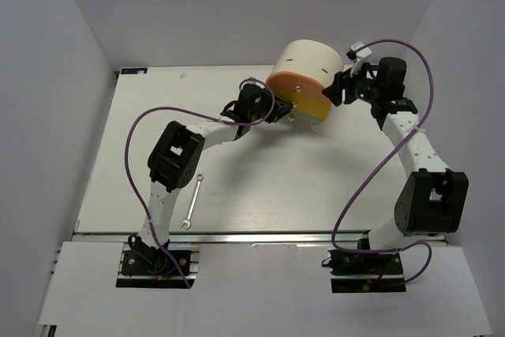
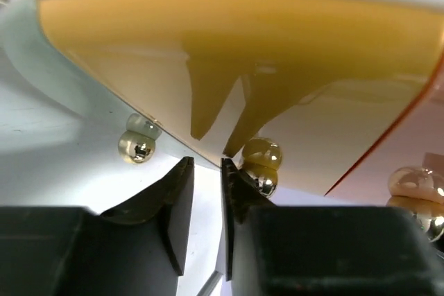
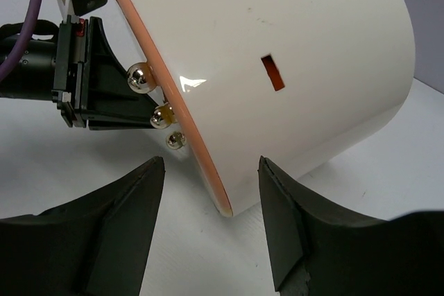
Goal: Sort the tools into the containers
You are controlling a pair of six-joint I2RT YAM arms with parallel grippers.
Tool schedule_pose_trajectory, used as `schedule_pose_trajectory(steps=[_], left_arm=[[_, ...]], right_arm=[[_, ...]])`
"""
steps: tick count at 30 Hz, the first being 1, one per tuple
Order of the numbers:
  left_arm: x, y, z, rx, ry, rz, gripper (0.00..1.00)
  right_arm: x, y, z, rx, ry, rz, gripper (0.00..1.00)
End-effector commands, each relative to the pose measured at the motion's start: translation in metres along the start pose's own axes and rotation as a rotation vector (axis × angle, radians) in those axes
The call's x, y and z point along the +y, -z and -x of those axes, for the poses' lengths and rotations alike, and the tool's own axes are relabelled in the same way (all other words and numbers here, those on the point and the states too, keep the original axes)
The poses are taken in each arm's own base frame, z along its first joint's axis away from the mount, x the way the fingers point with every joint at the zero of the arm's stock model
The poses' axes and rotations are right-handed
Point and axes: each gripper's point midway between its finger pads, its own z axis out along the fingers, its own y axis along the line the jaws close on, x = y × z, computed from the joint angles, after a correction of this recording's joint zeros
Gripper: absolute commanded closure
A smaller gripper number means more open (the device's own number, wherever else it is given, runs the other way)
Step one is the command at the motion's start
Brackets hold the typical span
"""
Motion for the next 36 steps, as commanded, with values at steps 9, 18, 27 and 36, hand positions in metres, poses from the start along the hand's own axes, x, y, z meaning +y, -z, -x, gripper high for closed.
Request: schedule_pose_trajectory(steps=[9, 18, 27, 36], left_arm=[[0.007, -0.001, -0.01, 0.089, -0.07, -0.02, 0.52], [0.03, -0.005, -0.02, 0.138, -0.074, 0.061, 0.62], [0.034, -0.01, -0.02, 0.135, -0.077, 0.055, 0.5], [0.038, -0.025, -0.024, 0.114, -0.066, 0.04, 0.5]], right_arm=[[0.003, 0.012, 0.016, -0.043, 0.044, -0.015, 0.38], [0.003, 0.014, 0.016, -0.046, 0.046, -0.022, 0.37], [0.003, 0.013, 0.015, -0.045, 0.039, -0.017, 0.37], [0.004, 0.014, 0.014, -0.045, 0.038, -0.017, 0.37]])
